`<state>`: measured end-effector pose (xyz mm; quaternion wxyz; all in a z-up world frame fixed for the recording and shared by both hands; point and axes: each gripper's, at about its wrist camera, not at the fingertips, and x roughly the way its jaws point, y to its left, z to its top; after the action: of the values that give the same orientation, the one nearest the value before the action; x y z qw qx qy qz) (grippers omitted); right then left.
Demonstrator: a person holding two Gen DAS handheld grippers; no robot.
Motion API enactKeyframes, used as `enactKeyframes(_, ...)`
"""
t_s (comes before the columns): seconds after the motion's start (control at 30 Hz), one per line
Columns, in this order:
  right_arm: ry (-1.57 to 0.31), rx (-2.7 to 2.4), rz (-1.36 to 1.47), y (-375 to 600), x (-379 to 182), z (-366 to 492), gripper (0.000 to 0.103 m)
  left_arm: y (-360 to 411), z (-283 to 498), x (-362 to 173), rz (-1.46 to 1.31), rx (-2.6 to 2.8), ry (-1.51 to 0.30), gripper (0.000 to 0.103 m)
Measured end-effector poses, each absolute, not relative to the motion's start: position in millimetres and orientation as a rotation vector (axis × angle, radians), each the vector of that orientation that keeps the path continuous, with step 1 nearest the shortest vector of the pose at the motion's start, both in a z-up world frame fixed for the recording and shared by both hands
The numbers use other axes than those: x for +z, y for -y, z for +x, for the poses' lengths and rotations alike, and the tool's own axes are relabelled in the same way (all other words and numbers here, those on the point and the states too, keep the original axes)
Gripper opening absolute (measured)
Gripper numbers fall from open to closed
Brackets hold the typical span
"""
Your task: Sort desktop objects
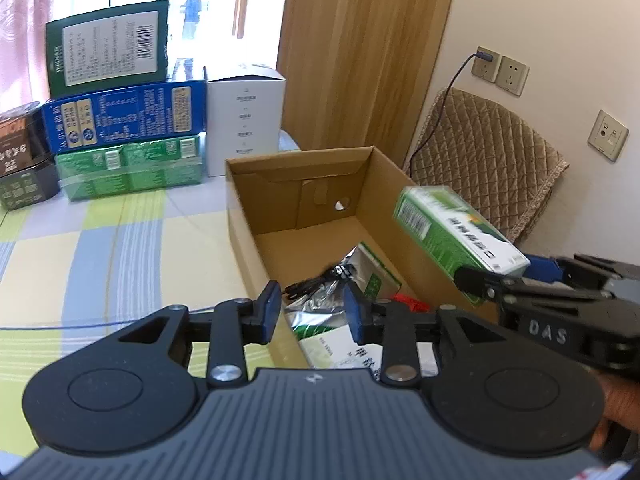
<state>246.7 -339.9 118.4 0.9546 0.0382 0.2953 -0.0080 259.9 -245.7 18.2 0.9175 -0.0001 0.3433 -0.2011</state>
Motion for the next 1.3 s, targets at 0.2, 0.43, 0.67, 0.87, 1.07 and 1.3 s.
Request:
enactKeyframes(0.2,-0.571,-0.009,0.098,342.0,123.8,247.3,0.075,233.5,249.0,18.6,0.001,-0.394,-0.705,0.041)
enactKeyframes(0.43,-0.573,-0.054,0.134,352.1,126.4,201.4,0.087,226.4,220.7,18.0,0.023,-0.369,-0.695,0.080)
enactKeyframes(0.67,-0.580,-0.119,0.146,352.7,133.3,141.5,0.100,222.5,182.6,26.7,0.026,-0.355,-0.653,0.102)
enactKeyframes(0.87,-0.627,-0.126,0.133,347.0,141.4,104.2,0.101,220.9,147.9,36.2,0.021,-0.319,-0.649,0.102)
enactKeyframes(1.07,-0.656,-0.133,0.142,340.5,151.2,72.1,0.101,221.5,112.1,41.0,0.045,-0.305,-0.721,0.102)
enactKeyframes(1.3,-0.666,-0.141,0.120,333.9,161.9,42.4,0.101,219.8,68.6,45.7,0.059,-0.301,-0.742,0.102)
